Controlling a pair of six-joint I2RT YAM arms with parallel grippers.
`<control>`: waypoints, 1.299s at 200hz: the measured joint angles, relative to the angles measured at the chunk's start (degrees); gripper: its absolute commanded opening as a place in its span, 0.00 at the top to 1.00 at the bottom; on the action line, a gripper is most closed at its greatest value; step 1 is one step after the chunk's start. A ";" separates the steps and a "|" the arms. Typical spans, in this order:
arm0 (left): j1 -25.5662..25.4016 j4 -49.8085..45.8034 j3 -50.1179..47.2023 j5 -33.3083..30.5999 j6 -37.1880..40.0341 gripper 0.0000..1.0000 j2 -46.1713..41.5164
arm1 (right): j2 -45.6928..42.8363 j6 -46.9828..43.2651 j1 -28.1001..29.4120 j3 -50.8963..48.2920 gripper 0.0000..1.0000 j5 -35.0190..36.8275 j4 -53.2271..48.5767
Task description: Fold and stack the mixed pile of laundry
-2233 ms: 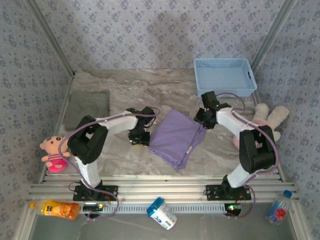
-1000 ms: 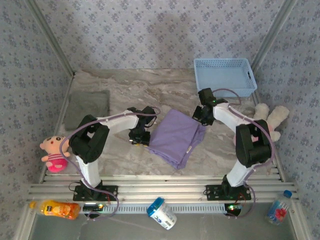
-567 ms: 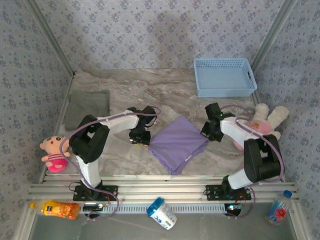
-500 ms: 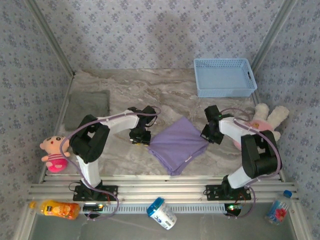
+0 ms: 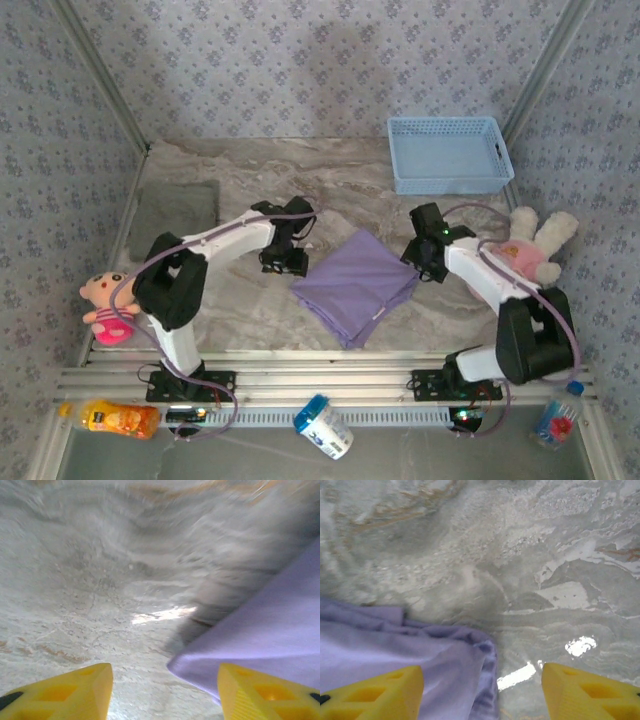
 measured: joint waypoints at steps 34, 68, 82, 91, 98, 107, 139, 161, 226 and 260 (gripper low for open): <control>0.98 1.44 4.04 0.83 3.08 0.31 -5.11 | -4.92 2.08 4.55 -4.61 0.25 -4.11 1.01; 2.84 4.50 5.33 2.91 5.53 0.31 -3.91 | -4.35 5.73 9.68 -9.38 0.24 -7.32 5.18; 3.39 5.77 5.38 4.11 6.12 0.31 -1.92 | -3.34 7.04 10.60 -10.93 0.27 -8.15 8.02; 3.45 6.60 5.40 4.90 6.36 0.31 -0.42 | -2.19 7.63 10.80 -11.65 0.33 -8.87 9.84; 3.45 7.21 5.42 5.51 6.56 0.31 0.79 | -1.05 7.82 10.86 -11.96 0.39 -9.31 11.17; 3.39 7.91 5.44 5.99 6.69 0.31 2.23 | 0.90 8.55 10.86 -12.00 0.46 -9.86 13.09; 3.39 8.85 5.73 6.86 6.73 0.32 6.73 | 7.19 7.08 10.99 -8.11 0.73 -10.93 17.33; 3.45 8.90 5.68 6.69 6.51 0.32 7.80 | 12.20 4.37 10.93 -3.65 0.87 -12.02 18.56; 7.28 11.23 0.63 5.25 3.76 0.31 5.97 | 28.30 -12.15 8.31 16.61 0.99 -18.78 14.36; 8.17 12.50 -0.35 5.31 2.54 0.32 5.73 | 34.53 -19.93 5.88 25.90 0.97 -23.32 10.60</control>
